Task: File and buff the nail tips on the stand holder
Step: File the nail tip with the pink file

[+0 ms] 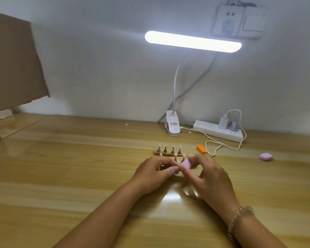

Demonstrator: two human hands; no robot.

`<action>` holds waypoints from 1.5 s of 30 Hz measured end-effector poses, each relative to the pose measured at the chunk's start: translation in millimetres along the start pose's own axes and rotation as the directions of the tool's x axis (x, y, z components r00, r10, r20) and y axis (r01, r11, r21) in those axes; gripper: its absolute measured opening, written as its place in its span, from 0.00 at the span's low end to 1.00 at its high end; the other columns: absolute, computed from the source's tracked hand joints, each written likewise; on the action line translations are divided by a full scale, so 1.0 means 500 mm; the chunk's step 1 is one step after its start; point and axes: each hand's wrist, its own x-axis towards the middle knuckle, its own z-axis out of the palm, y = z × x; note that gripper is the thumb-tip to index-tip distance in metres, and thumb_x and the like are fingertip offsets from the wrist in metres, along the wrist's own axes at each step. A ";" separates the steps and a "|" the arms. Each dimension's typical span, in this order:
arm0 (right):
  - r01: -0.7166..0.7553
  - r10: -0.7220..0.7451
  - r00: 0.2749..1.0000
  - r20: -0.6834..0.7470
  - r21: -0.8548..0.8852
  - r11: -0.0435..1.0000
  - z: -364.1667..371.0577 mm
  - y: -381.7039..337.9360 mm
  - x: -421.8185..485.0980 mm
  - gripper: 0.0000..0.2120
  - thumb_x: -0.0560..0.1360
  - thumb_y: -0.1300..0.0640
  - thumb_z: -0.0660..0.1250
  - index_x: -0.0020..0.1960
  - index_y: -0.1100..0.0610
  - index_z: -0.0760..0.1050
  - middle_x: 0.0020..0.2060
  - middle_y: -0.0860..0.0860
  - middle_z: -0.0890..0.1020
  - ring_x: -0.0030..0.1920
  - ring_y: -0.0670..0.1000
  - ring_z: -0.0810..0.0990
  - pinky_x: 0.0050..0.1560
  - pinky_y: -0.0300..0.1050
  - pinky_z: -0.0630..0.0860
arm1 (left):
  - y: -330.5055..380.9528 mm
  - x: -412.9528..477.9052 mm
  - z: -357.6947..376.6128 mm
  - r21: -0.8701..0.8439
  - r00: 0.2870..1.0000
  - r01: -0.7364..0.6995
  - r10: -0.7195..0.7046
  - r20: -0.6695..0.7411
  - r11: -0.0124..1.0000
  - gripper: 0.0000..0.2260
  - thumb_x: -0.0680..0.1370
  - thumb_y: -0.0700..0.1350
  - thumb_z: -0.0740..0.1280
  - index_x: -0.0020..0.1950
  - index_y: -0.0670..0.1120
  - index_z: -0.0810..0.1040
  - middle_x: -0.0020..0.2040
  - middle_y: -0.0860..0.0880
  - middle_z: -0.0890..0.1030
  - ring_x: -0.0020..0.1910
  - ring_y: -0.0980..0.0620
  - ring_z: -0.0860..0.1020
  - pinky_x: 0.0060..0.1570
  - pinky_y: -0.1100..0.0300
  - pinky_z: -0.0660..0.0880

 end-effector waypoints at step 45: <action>-0.045 0.045 0.999 -0.006 0.002 0.999 -0.002 -0.002 0.003 0.11 0.71 0.39 0.70 0.48 0.44 0.77 0.41 0.35 0.77 0.37 0.32 0.74 0.35 0.36 0.67 | 0.000 -0.001 0.003 -0.043 0.999 -0.031 0.032 0.023 0.999 0.07 0.77 0.54 0.66 0.46 0.57 0.83 0.42 0.59 0.84 0.45 0.55 0.82 0.52 0.47 0.78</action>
